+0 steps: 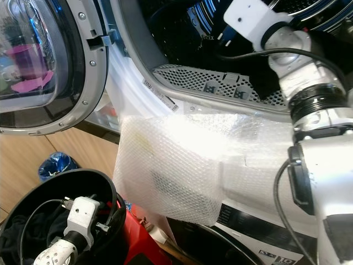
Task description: Clothes washing
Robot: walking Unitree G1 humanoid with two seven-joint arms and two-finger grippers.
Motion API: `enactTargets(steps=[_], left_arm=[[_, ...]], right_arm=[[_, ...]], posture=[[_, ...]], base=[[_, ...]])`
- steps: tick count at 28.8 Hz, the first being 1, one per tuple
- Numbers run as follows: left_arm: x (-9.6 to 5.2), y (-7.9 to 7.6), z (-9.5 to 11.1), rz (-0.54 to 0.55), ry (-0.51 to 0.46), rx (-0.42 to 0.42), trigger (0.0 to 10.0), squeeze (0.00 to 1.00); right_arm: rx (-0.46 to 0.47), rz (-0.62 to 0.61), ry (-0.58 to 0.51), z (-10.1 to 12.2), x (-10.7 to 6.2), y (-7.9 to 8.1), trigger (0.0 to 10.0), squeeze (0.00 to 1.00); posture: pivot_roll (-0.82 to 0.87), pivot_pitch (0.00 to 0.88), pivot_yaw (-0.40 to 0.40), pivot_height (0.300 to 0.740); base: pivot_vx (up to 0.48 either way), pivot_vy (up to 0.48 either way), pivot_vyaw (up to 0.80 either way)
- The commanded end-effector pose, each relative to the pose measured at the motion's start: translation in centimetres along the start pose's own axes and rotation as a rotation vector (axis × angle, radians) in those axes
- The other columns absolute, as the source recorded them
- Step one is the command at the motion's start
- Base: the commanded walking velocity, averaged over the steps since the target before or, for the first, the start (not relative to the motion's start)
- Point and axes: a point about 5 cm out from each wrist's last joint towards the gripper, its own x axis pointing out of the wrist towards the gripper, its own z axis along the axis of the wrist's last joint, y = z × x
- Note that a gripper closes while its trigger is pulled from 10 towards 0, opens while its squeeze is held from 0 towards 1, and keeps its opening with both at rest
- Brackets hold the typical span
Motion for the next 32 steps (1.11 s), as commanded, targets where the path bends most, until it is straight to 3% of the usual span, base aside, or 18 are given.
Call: enactTargets(steps=[1,3,7,8,9,11,12,14,15,16,19,21,23,29,32], left_arm=[[-0.2,0.2,-0.1,0.004,0.008,0.010,10.0,0.00],[-0.2,0.0,-0.1,0.001,0.010,0.010,10.0,0.00],[-0.3,0.0,-0.1,0.005,0.010,0.005,10.0,0.00],[-0.3,0.0,-0.2,0.004,0.012,0.007,10.0,0.00],[-0.3,0.0,-0.2,0.004,0.013,0.005,10.0,0.00],[-0.3,0.0,-0.2,0.003,0.013,0.004,10.0,0.00],[-0.3,-0.1,-0.2,0.003,0.014,0.003,10.0,0.00],[-0.3,-0.1,-0.2,0.002,0.014,0.002,10.0,0.00],[-0.3,-0.1,-0.2,0.002,0.014,0.001,10.0,0.00],[-0.3,-0.1,-0.2,0.003,0.014,0.000,10.0,0.00],[-0.3,-0.2,-0.2,0.004,0.013,-0.001,10.0,0.00],[-0.3,-0.2,-0.3,0.004,0.013,-0.003,10.0,0.00],[-0.3,-0.2,-0.3,0.005,0.015,-0.003,10.0,0.00],[-0.3,-0.3,-0.3,0.005,0.015,-0.004,10.0,0.00],[-0.3,-0.3,-0.4,0.011,0.013,-0.006,10.0,0.00]], right_arm=[[-0.079,-0.034,-0.038,0.4,-0.2,-1.2,10.0,0.00],[-0.124,-0.053,-0.056,0.6,-0.4,-1.7,10.0,0.00],[-0.169,0.061,-0.099,0.3,-0.7,-0.6,10.0,0.00],[-0.123,0.126,-0.119,0.3,-0.9,-0.2,10.0,0.00],[0.002,0.172,-0.156,0.6,-1.0,-0.2,10.0,0.00],[0.129,0.205,-0.190,0.9,-1.1,-0.3,10.0,0.00],[0.284,0.263,-0.229,1.4,-1.1,-0.2,10.0,0.00],[0.462,0.343,-0.270,2.2,-1.2,0.0,10.0,0.00],[0.532,0.406,-0.289,2.5,-1.6,0.5,10.0,0.00],[0.538,0.432,-0.290,2.5,-1.7,0.8,10.0,0.00],[0.482,0.452,-0.303,2.4,-2.3,1.3,10.0,0.00],[0.264,0.400,-0.255,1.3,-2.7,2.0,10.0,0.00],[0.112,0.362,-0.179,0.2,-3.0,2.6,10.0,0.00],[0.127,0.376,-0.156,0.4,-3.7,2.5,10.0,0.00],[-0.162,0.099,-0.132,0.1,-4.2,1.5,10.0,0.00]], posture=[[0.00,0.074,0.109,0.740],[-0.01,0.079,0.107,0.740],[-0.01,0.081,0.107,0.740],[-0.01,0.080,0.105,0.740],[-0.01,0.083,0.105,0.740],[-0.01,0.083,0.103,0.740],[-0.02,0.083,0.100,0.740],[-0.02,0.083,0.098,0.740],[-0.02,0.085,0.094,0.740],[-0.02,0.085,0.093,0.740],[-0.02,0.087,0.091,0.740],[-0.03,0.089,0.089,0.740],[-0.03,0.089,0.088,0.740],[-0.03,0.089,0.088,0.740],[-0.03,0.086,0.081,0.740]], base=[[0.000,0.000,0.00],[0.000,0.000,0.00],[0.000,0.000,0.00],[0.000,0.000,0.00],[0.000,0.000,0.00],[0.000,0.000,0.00],[0.000,0.000,0.00],[0.000,0.000,0.00],[0.000,0.000,0.00],[0.000,0.000,0.00],[0.000,0.000,0.00],[0.000,0.000,0.00],[0.000,0.000,0.00],[0.000,0.000,0.00],[0.000,0.000,0.00]])
